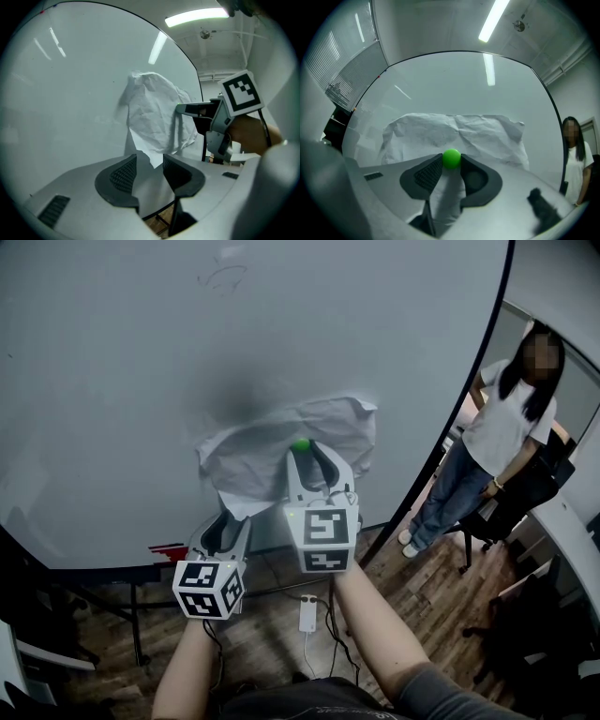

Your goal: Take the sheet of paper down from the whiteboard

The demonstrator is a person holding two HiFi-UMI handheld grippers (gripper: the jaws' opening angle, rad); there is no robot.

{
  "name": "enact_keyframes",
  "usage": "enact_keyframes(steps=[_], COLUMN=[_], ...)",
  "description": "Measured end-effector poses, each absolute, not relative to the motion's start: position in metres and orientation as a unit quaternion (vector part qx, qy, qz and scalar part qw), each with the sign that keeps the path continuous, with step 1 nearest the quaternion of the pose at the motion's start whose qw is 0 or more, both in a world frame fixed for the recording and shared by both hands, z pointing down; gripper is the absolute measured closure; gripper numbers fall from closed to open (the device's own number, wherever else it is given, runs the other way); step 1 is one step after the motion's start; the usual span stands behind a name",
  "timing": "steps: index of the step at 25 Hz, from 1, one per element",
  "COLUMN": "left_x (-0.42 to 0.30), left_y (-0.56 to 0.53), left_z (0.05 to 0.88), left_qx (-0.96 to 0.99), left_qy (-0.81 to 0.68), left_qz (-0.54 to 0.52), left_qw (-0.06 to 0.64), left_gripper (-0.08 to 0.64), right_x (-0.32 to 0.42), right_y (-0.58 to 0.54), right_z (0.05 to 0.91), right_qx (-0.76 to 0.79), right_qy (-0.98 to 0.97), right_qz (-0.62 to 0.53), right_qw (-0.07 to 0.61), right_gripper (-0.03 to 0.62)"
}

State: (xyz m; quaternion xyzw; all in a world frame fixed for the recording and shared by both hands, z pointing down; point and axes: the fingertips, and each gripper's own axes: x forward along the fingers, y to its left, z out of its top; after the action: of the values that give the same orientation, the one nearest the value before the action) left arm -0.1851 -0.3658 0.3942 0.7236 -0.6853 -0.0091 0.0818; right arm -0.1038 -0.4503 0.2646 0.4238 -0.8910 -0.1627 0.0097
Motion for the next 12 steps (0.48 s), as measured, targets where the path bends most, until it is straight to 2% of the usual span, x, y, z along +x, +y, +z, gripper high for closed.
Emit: enact_keyframes(steps=[6, 9, 12], left_x=[-0.185, -0.185, -0.186], left_y=[-0.378, -0.382, -0.382], left_z=[0.399, 0.396, 0.395], left_qx=[0.721, 0.716, 0.714], left_qy=[-0.683, -0.690, -0.693], left_qz=[-0.018, -0.010, -0.009], left_qw=[0.110, 0.102, 0.096], left_gripper=[0.398, 0.481, 0.521], right_x=[-0.104, -0.104, -0.104], right_y=[-0.451, -0.451, -0.450], right_z=[0.265, 0.265, 0.265], right_qx=[0.424, 0.425, 0.426], right_qy=[-0.890, -0.890, -0.890], right_qz=[-0.164, -0.163, -0.162], right_qw=[0.010, 0.010, 0.009], right_gripper=[0.463, 0.463, 0.464])
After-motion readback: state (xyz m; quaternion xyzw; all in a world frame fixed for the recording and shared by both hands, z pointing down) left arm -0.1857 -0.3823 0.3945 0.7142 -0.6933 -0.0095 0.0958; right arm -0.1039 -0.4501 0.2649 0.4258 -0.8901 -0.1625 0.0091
